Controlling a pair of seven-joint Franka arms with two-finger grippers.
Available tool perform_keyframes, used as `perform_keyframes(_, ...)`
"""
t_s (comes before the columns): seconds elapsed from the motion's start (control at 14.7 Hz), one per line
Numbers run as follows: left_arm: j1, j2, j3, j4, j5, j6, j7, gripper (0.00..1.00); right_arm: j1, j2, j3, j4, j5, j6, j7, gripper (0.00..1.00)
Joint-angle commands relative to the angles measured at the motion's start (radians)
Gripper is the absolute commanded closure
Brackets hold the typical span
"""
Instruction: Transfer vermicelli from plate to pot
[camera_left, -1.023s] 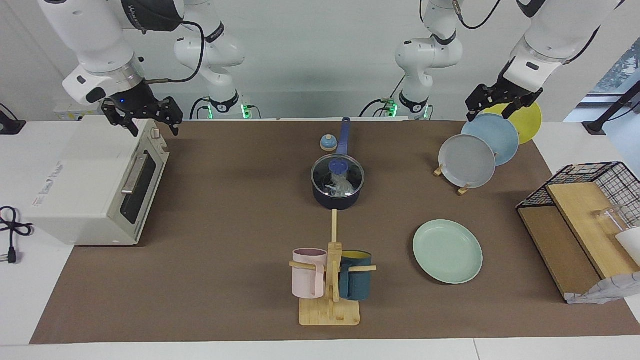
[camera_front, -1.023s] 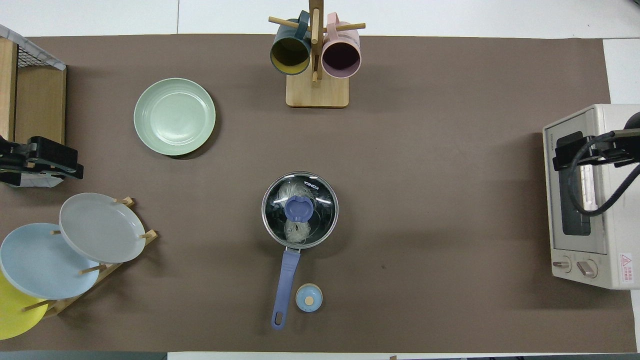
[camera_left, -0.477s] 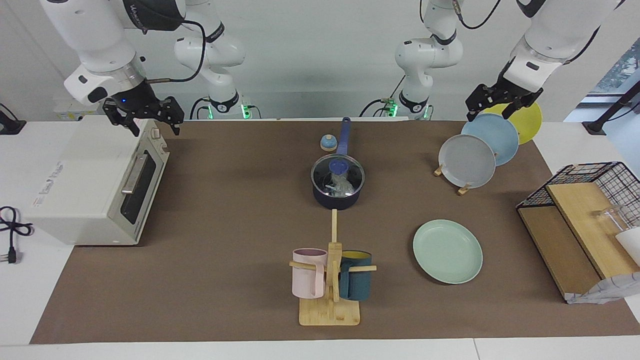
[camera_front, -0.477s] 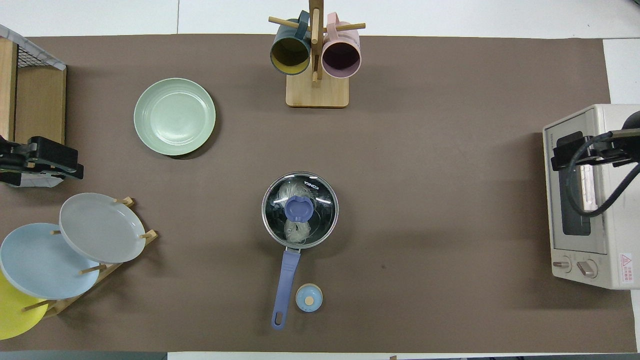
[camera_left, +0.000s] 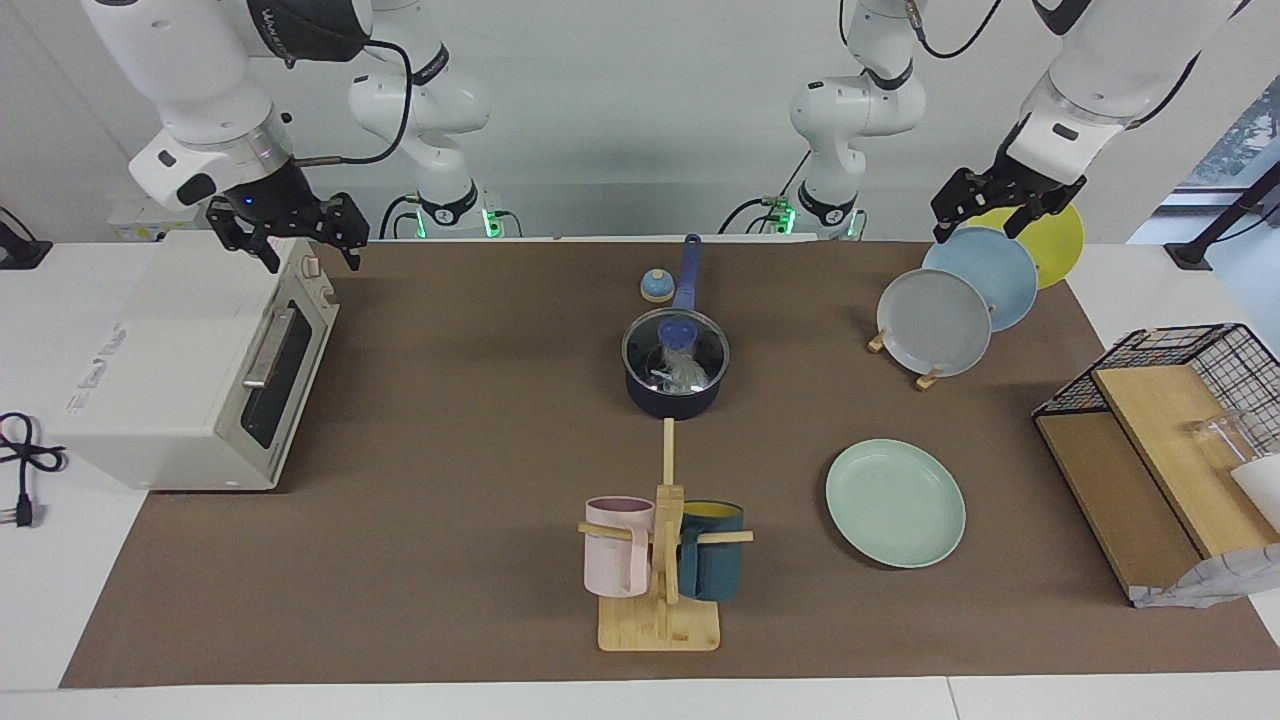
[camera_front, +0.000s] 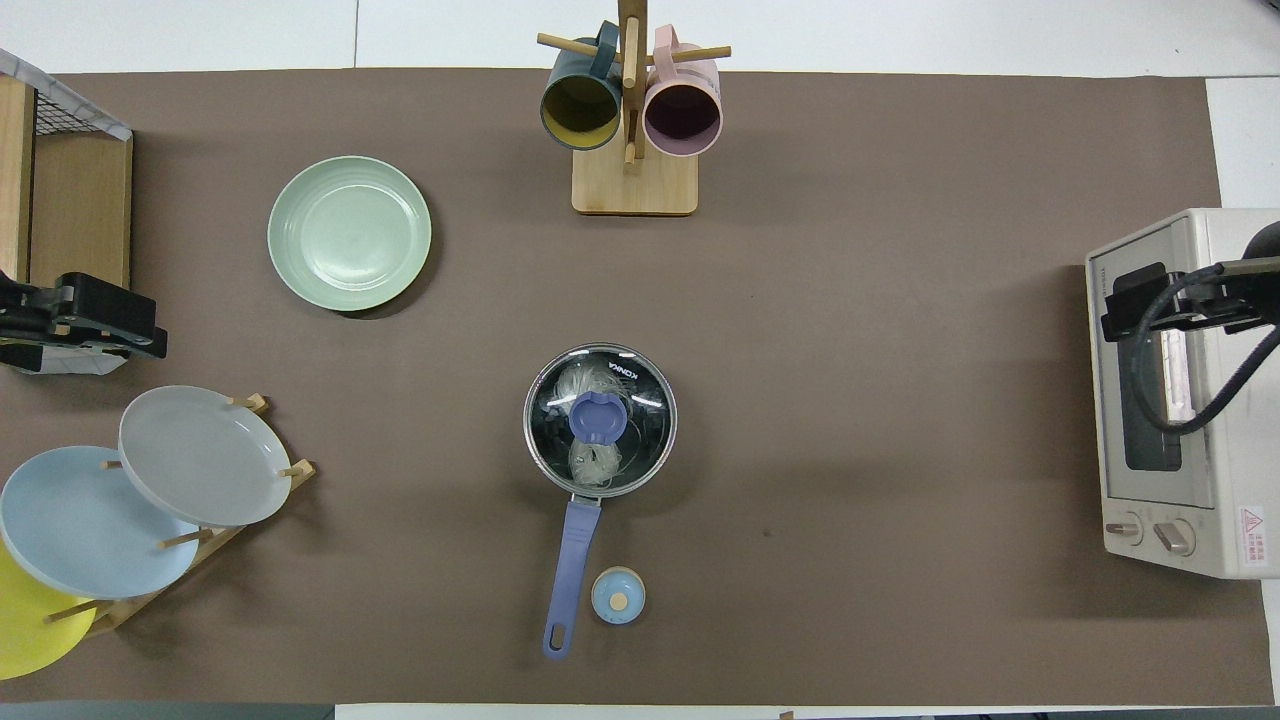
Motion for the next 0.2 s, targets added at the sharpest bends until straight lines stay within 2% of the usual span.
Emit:
perform_keyframes(0.0, 0.000, -0.029, -0.001, -0.037, 0.011, 0.023, -0.006, 0.00, -0.007, -0.010, 0.006, -0.003, 0.005, 0.000, -0.020, 0.00)
perform_keyframes(0.14, 0.000, -0.029, -0.001, -0.037, 0.011, 0.023, -0.006, 0.00, -0.007, -0.010, 0.006, -0.001, 0.003, 0.001, -0.020, 0.00)
